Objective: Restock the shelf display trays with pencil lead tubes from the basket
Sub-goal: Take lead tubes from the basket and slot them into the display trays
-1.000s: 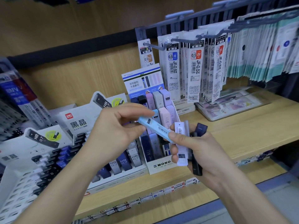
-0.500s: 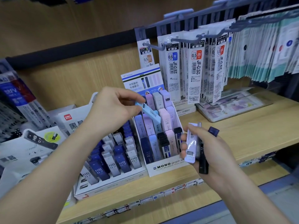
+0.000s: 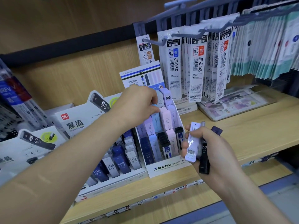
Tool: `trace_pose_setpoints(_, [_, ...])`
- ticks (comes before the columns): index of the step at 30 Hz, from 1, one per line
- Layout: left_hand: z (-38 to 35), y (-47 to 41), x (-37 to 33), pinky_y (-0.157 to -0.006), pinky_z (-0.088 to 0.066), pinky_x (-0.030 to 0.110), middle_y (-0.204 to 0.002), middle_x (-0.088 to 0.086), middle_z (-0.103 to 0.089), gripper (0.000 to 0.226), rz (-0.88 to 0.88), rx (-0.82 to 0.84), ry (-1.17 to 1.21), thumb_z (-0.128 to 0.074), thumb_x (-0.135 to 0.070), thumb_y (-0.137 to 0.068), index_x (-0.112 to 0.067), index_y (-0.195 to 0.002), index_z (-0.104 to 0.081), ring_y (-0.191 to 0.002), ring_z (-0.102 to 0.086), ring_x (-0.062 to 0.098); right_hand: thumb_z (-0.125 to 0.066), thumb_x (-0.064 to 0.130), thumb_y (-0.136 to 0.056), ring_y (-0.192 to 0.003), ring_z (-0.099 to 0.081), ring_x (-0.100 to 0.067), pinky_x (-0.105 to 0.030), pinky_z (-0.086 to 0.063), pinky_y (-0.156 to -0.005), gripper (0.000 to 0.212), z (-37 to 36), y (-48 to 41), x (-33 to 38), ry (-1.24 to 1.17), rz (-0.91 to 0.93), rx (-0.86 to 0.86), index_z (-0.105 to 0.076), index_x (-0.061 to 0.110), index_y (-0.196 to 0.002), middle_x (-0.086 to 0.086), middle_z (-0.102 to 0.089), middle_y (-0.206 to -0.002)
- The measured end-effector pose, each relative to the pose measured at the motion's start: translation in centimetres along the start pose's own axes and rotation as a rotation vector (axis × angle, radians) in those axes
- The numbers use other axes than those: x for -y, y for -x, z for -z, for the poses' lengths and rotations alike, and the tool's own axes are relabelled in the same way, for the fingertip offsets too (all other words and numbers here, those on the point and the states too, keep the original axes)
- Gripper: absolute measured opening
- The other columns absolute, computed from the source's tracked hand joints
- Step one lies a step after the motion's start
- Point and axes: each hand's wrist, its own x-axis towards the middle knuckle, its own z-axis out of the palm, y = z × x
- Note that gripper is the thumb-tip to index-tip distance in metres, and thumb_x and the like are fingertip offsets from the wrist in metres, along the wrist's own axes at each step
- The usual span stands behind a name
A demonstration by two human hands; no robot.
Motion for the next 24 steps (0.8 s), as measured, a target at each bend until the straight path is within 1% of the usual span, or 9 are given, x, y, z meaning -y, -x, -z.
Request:
trace_pose_setpoints(4, [-0.2, -0.4, -0.3, -0.079, -0.048, 0.028, -0.080, -0.007, -0.061, 0.022, 0.002, 0.031, 0.004, -0.072, -0.037, -0.083, -0.018, -0.094, -0.067, -0.084, -0.058, 0.015, -0.053, 0.006, -0.093, -0.049, -0.060, -0.018, -0.026, -0.050, -0.045, 0.015, -0.1, 0.0, -0.1, -0.026, 0.019, -0.013, -0.068, 0.004, -0.097, -0.005, -0.061, -0.056])
trace_pose_setpoints(8, [-0.5, -0.2, -0.4, -0.074, -0.047, 0.028, -0.078, -0.007, -0.061, 0.019, -0.001, 0.034, -0.029, -0.072, -0.035, -0.082, -0.017, -0.089, -0.068, -0.082, -0.055, 0.015, -0.057, 0.007, -0.093, -0.055, -0.068, -0.017, -0.025, -0.055, -0.049, 0.015, -0.3, 0.0, 0.0, -0.114, 0.010, -0.001, -0.067, 0.001, -0.104, -0.006, -0.065, -0.060])
trace_pose_setpoints(11, [-0.6, -0.4, -0.8, -0.069, -0.040, 0.027, -0.083, -0.004, -0.066, 0.017, 0.012, 0.009, -0.085, -0.071, -0.034, -0.082, -0.018, -0.086, -0.069, -0.083, -0.056, 0.017, -0.062, 0.009, -0.091, -0.062, -0.072, -0.019, -0.027, -0.058, -0.052, 0.019, -0.6, 0.2, 0.0, -0.146, -0.011, 0.019, -0.066, 0.000, -0.107, -0.009, -0.070, -0.064])
trace_pose_setpoints(14, [-0.9, -0.6, -1.3, -0.068, -0.034, 0.027, -0.085, -0.001, -0.066, 0.013, -0.005, -0.007, -0.158, -0.068, -0.031, -0.083, -0.020, -0.079, -0.062, -0.082, -0.052, 0.020, -0.062, 0.011, -0.091, -0.066, -0.074, -0.021, -0.028, -0.058, -0.052, 0.016, -0.8, 0.4, 0.0, -0.174, -0.025, 0.006, -0.065, -0.001, -0.103, -0.013, -0.072, -0.069])
trace_pose_setpoints(17, [-0.6, -0.8, -1.7, -0.069, -0.039, 0.027, -0.084, 0.000, -0.066, 0.010, 0.011, 0.052, -0.174, -0.068, -0.027, -0.083, -0.020, -0.078, -0.062, -0.084, -0.054, 0.020, -0.063, 0.015, -0.092, -0.063, -0.073, -0.019, -0.027, -0.058, -0.050, 0.011, -0.9, 0.6, 0.1, -0.168, -0.034, 0.000, -0.064, 0.003, -0.093, -0.011, -0.071, -0.069])
trace_pose_setpoints(19, [0.2, -0.6, -1.6, -0.072, -0.047, 0.027, -0.085, -0.002, -0.070, 0.006, 0.057, 0.092, -0.109, -0.070, -0.025, -0.083, -0.019, -0.080, -0.070, -0.086, -0.060, 0.018, -0.064, 0.018, -0.092, -0.055, -0.069, -0.015, -0.022, -0.054, -0.045, 0.011, -0.9, 0.8, 0.0, -0.132, -0.026, -0.017, -0.064, 0.008, -0.088, -0.006, -0.070, -0.064])
trace_pose_setpoints(20, [0.6, -0.3, -1.5, -0.075, -0.050, 0.028, -0.085, -0.003, -0.071, 0.007, 0.071, 0.077, -0.071, -0.068, -0.023, -0.084, -0.019, -0.082, -0.073, -0.087, -0.062, 0.017, -0.064, 0.020, -0.092, -0.050, -0.065, -0.012, -0.019, -0.049, -0.042, 0.012, -0.9, 0.8, 0.0, -0.105, -0.016, -0.028, -0.064, 0.009, -0.086, -0.003, -0.068, -0.060])
trace_pose_setpoints(22, [1.3, 1.3, -2.0, -0.077, -0.052, 0.030, -0.083, -0.005, -0.072, 0.013, 0.081, -0.023, 0.013, -0.062, -0.023, -0.087, -0.020, -0.086, -0.074, -0.085, -0.065, 0.016, -0.063, 0.022, -0.093, -0.041, -0.055, -0.007, -0.015, -0.038, -0.036, 0.013, -1.0, 0.9, -0.1, -0.057, 0.006, -0.027, -0.064, 0.011, -0.086, 0.000, -0.064, -0.054])
trace_pose_setpoints(24, [1.6, 3.8, -3.2, -0.075, -0.051, 0.028, -0.075, -0.011, -0.070, 0.016, 0.105, -0.065, 0.223, -0.060, -0.037, -0.089, -0.027, -0.088, -0.072, -0.077, -0.063, 0.007, -0.063, 0.023, -0.093, -0.040, -0.047, -0.006, -0.014, -0.029, -0.035, 0.014, -1.1, 0.9, -0.2, -0.030, 0.025, 0.000, -0.063, 0.012, -0.084, 0.000, -0.060, -0.055])
